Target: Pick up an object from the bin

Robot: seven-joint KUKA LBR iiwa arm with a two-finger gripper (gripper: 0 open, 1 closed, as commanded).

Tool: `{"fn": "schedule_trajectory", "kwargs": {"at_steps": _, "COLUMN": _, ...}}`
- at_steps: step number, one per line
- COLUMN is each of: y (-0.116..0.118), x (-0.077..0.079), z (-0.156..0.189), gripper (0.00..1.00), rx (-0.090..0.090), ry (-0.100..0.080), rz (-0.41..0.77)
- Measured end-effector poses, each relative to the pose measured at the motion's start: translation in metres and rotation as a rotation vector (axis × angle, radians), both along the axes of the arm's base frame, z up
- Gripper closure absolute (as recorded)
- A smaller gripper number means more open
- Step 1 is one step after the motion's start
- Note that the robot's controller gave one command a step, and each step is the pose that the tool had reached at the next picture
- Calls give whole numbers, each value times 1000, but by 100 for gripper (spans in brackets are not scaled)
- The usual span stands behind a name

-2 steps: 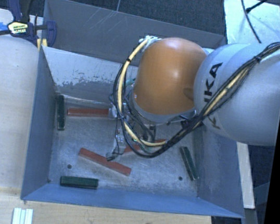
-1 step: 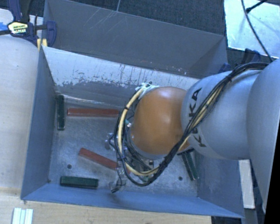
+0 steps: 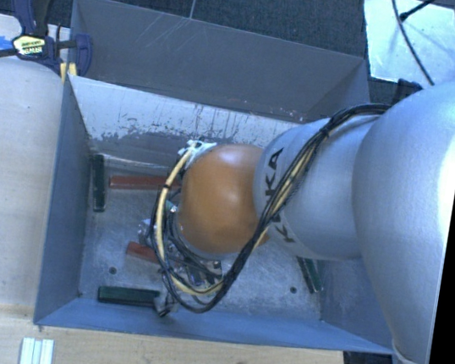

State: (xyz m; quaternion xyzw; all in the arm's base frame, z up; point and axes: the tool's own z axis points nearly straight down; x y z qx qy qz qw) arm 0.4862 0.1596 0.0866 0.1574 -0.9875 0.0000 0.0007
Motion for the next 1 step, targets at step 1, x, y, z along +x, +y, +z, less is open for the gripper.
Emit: {"fn": "schedule_trajectory", "kwargs": {"at_steps": 1, "y": -1, "x": 1, "z": 1, "gripper": 100, "rx": 1, "ry": -2, "rz": -3}}
